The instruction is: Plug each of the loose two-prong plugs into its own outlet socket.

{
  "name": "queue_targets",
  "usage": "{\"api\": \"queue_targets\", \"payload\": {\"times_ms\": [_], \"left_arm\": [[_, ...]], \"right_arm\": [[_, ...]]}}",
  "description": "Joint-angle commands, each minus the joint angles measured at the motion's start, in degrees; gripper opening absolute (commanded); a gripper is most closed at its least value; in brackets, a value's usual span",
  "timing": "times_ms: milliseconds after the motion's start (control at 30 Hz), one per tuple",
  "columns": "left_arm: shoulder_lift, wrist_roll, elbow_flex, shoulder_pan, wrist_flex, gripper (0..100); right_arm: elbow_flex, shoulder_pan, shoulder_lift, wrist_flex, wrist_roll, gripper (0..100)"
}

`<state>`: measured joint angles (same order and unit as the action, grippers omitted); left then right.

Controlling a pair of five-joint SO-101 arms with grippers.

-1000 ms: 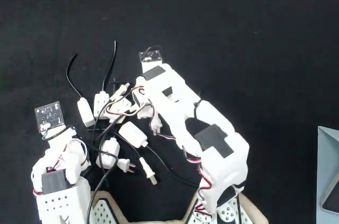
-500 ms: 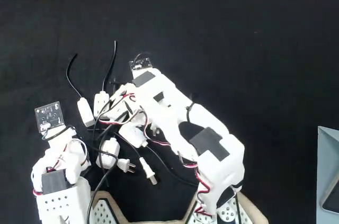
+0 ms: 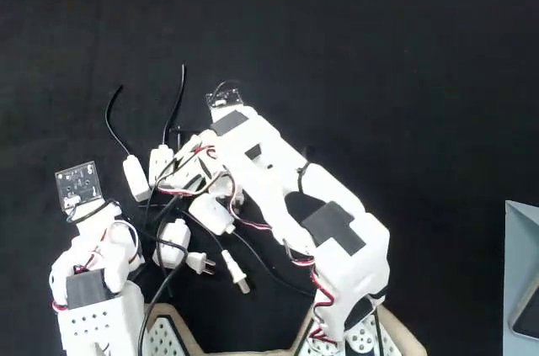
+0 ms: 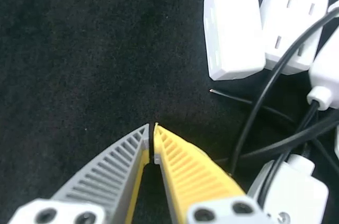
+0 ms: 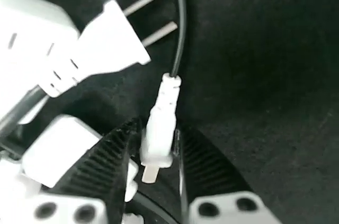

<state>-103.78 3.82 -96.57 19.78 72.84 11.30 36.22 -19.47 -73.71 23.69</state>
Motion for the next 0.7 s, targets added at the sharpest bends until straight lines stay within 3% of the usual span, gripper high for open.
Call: {"api": "queue_targets", "payload": {"times_ms": [0,200,300,467,667], "left_arm": [[-0.4,0.2,-0.7,0.1,0.2,3],[-0.4,0.2,-0.7,0.0,0.2,3],[-0.4,0.2,-0.7,0.0,0.2,3],[-0.4,0.2,-0.7,0.0,0.2,3],[-0.4,0.2,-0.7,0.1,0.2,3]], "right_arm": [[-2.6,-1.8,1.2,-3.5,-3.9,1.1],[-2.2,-3.3,7.0,-9.6,-5.5,1.1],[-2.2,-7.0,8.5,-11.1,-9.9,1.1],[-2.4,-11.5,5.0,-10.8,-20.9,1.2],[-2.6,-11.4,-1.4,-6.1,-22.9,1.6]]}}
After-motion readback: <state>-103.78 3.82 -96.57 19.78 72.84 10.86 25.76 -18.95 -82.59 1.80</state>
